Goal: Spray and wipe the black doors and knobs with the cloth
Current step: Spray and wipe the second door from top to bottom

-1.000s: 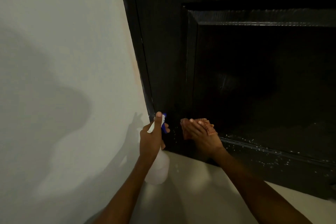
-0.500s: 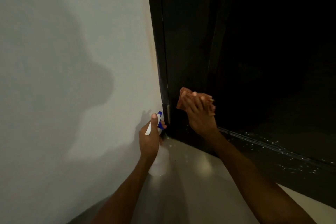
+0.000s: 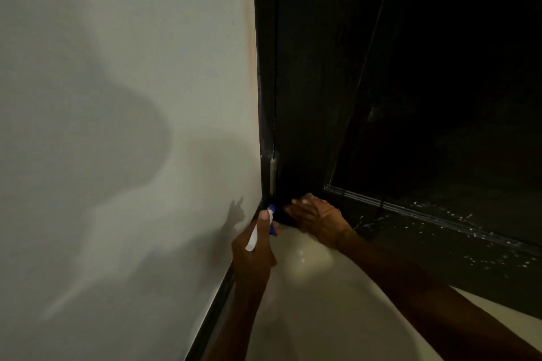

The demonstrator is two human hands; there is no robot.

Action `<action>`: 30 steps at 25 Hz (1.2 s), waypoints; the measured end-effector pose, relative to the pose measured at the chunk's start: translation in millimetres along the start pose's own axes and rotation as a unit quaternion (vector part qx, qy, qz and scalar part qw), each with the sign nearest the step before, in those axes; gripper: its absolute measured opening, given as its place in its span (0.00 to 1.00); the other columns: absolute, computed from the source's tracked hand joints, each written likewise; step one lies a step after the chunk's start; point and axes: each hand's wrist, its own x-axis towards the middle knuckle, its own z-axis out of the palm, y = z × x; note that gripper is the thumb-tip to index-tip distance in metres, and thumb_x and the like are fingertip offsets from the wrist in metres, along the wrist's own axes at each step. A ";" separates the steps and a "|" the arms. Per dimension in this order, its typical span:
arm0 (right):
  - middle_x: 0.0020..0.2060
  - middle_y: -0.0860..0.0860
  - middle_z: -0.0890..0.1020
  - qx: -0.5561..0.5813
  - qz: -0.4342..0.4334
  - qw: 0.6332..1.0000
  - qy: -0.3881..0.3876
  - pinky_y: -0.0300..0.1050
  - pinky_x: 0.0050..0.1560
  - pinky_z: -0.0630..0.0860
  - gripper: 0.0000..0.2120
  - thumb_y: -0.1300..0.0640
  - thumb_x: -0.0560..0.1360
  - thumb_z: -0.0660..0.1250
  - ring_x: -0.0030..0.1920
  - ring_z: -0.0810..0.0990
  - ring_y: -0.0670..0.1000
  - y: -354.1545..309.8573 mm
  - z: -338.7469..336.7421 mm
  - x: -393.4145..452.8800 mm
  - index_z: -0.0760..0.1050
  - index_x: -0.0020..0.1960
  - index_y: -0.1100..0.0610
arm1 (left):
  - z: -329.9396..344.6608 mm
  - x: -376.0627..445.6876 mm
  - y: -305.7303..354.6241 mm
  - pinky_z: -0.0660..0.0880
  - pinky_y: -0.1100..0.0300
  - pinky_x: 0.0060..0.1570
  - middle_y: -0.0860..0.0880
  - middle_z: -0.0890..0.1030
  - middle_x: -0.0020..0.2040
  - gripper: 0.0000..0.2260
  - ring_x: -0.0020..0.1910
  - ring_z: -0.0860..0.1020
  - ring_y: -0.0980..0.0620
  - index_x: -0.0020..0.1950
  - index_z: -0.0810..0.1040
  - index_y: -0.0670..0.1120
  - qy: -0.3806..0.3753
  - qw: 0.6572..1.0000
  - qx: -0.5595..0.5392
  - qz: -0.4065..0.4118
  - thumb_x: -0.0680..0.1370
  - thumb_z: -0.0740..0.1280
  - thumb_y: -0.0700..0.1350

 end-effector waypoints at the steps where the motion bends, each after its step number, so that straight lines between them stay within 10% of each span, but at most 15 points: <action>1: 0.83 0.53 0.37 -0.001 0.022 0.998 0.067 0.60 0.82 0.43 0.42 0.56 0.83 0.61 0.83 0.38 0.58 10.0 -22.1 -3.0 0.30 0.80 0.52 | 0.3 -1.9 -3.1 0.80 0.49 0.39 0.45 0.84 0.36 0.20 0.35 0.81 0.45 0.41 0.81 0.51 0.003 1.000 -0.001 -0.007 0.70 0.63 0.66; 4: 0.84 0.53 0.40 0.004 0.096 0.949 0.299 0.59 0.80 0.32 0.39 0.59 0.79 0.58 0.83 0.39 0.57 32.6 -64.1 -3.1 0.42 0.85 0.53 | 0.3 -4.6 -5.4 0.80 0.46 0.40 0.43 0.81 0.32 0.21 0.33 0.79 0.44 0.38 0.79 0.48 0.027 1.000 0.003 0.000 0.70 0.62 0.66; 7: 0.84 0.52 0.41 0.031 0.133 0.926 0.351 0.58 0.81 0.34 0.40 0.58 0.78 0.62 0.83 0.40 0.56 35.1 -68.9 1.4 0.46 0.85 0.54 | -7.3 -3.5 -13.3 0.79 0.49 0.36 0.46 0.79 0.29 0.22 0.31 0.78 0.45 0.38 0.81 0.48 0.040 0.999 -0.012 -0.004 0.71 0.62 0.66; 18: 0.79 0.53 0.31 0.030 0.029 0.998 -0.040 0.54 0.83 0.42 0.52 0.58 0.80 0.67 0.82 0.35 0.54 -58.1 32.4 62.7 0.22 0.75 0.57 | -39.2 -7.1 -53.9 0.75 0.61 0.28 0.45 0.77 0.30 0.18 0.23 0.75 0.57 0.47 0.79 0.47 0.059 0.997 -0.044 -0.025 0.78 0.59 0.60; 20: 0.77 0.49 0.31 0.042 0.054 0.996 -0.063 0.53 0.82 0.36 0.47 0.49 0.84 0.61 0.81 0.32 0.49 -48.8 22.0 49.4 0.20 0.73 0.53 | -34.0 -9.5 -54.5 0.75 0.64 0.26 0.46 0.77 0.31 0.16 0.25 0.76 0.56 0.47 0.79 0.46 0.055 0.997 -0.041 -0.033 0.80 0.60 0.57; 30: 0.79 0.51 0.28 -0.110 0.017 0.994 -0.015 0.56 0.74 0.25 0.34 0.63 0.81 0.43 0.78 0.29 0.56 30.4 109.2 -158.8 0.27 0.80 0.56 | 34.3 -19.8 -48.4 0.77 0.52 0.35 0.42 0.82 0.36 0.25 0.32 0.78 0.43 0.44 0.81 0.48 -0.016 1.000 0.007 -0.002 0.73 0.58 0.69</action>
